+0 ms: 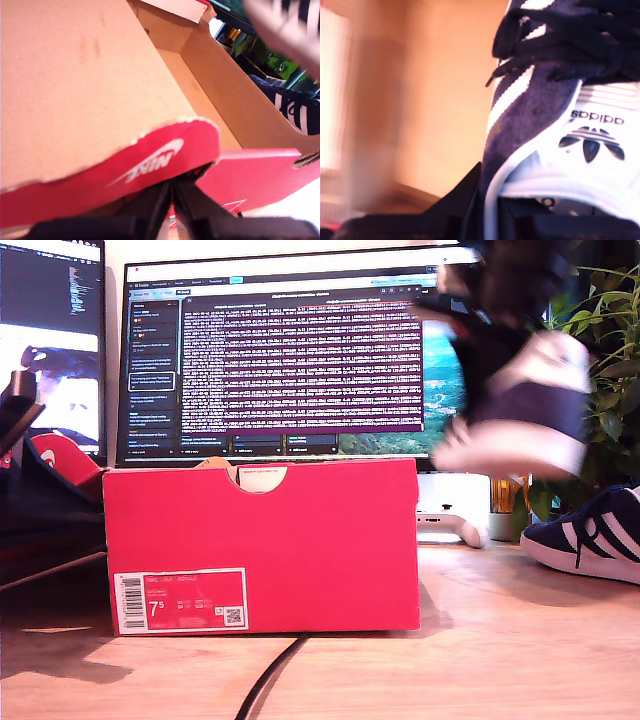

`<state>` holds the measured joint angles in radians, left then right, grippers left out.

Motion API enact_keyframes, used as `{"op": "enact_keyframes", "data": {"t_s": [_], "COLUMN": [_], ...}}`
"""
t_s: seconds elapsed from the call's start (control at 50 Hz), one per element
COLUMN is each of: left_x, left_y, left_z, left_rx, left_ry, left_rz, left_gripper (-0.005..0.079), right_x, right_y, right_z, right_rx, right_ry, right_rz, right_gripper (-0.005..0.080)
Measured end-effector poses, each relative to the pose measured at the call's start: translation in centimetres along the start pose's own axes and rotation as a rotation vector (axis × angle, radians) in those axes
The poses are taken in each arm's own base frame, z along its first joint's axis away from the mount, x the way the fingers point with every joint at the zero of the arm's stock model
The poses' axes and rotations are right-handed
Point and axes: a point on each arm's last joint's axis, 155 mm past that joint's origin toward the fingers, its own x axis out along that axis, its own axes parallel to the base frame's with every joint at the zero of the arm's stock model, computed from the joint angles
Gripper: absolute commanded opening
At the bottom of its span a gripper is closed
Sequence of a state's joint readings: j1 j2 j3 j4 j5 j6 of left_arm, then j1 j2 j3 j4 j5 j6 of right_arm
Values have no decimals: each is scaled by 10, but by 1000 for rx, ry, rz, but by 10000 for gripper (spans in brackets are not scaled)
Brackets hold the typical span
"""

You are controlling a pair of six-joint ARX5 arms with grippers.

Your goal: Pack the blue shoes by picking the first shoe and placing it inside the red shoebox, left side, then picking and rotating the second shoe and placing it in the shoebox

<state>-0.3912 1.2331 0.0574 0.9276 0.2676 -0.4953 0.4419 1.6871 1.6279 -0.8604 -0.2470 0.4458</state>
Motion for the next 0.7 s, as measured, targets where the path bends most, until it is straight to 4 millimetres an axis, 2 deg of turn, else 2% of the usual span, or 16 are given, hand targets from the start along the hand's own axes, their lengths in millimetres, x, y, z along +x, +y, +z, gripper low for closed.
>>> {"op": "enact_keyframes", "data": {"t_s": [0.1,0.32,0.42,0.58,0.7], "left_x": [0,0,0,0,0], "left_y": [0,0,0,0,0], "left_z": [0,0,0,0,0], "left_rx": [0,0,0,0,0], "left_ry": [0,-1,-1,-1,-1], "left_rz": [0,0,0,0,0], "left_gripper": [-20,-20,-20,-20,-20], "right_x": [3,5,3,8,32], "right_y": [26,86,107,127,127], "right_z": [2,4,6,5,3], "right_rx": [37,4,-18,-31,-12], "right_ry": [-24,-92,-125,-139,-127], "right_rz": [58,188,236,277,266], "right_gripper": [-13,-13,-13,-13,-13]}}
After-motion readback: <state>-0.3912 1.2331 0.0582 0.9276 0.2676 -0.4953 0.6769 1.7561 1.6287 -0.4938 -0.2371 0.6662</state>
